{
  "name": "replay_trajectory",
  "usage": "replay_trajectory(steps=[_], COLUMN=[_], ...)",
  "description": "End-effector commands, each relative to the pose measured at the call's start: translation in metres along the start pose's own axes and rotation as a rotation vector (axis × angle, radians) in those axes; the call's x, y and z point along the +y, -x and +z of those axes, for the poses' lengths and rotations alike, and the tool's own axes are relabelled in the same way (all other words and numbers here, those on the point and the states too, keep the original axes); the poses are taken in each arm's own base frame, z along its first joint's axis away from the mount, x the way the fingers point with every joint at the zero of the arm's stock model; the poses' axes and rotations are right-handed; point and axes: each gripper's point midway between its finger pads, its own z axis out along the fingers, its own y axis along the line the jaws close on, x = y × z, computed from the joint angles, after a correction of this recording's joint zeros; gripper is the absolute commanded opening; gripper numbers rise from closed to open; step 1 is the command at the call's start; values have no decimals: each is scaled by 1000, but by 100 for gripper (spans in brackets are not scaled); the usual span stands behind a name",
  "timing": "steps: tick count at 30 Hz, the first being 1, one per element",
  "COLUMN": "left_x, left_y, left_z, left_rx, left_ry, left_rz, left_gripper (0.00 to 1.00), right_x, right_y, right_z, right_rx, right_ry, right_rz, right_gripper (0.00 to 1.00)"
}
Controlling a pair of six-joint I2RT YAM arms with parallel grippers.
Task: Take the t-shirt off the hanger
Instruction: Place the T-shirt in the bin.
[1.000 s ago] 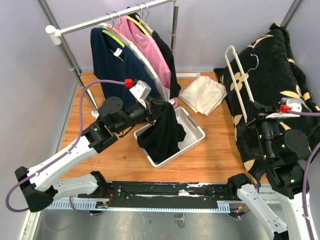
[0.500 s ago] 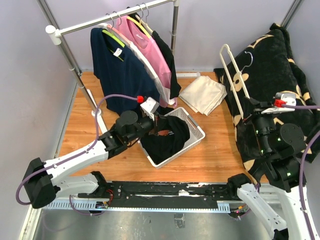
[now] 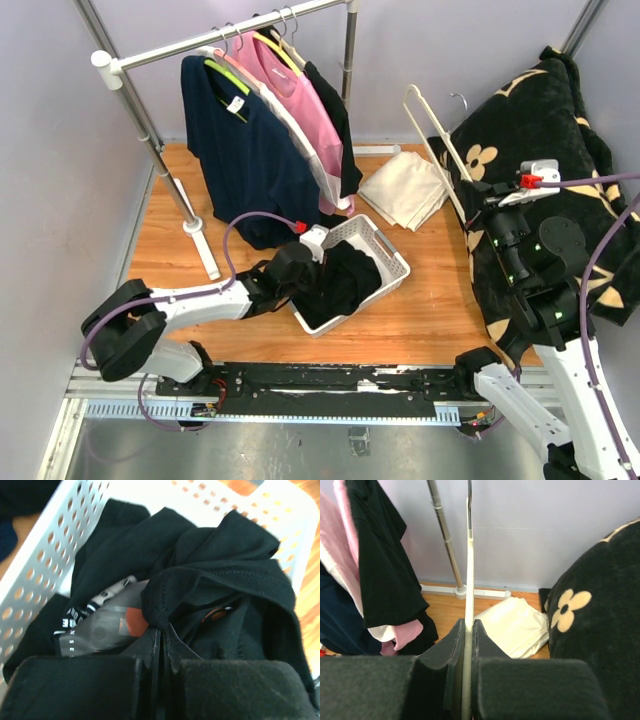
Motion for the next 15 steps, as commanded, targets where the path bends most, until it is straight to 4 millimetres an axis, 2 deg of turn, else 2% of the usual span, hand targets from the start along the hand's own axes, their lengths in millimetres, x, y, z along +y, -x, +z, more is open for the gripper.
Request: replay_trajectory(steps=[1,4,8,13,14,15], left_x=[20,32,47,54,53,49], left_y=[-20,-25,-17,-9,-7,-4], left_z=[6,3,-5,-10,-10,-9], left_rx=[72,88,56,50,50,47], left_ry=[144,212,298,351,344,327], left_rz=[-21,-17,-16,0,3,5], left_gripper=[1,1,1,1,7,18], right_x=[25,33,41,55,58,60], right_y=[43,47,52,54,55,56], right_z=[4,9,17,32,36,40], right_rx=[-119,-118,-116,-108,-108,-105], right_ry=[124,164,204,272,283,295], right_rz=[19,15,-2,-20,-21,-22], right_gripper=[1,1,1,1,1,1])
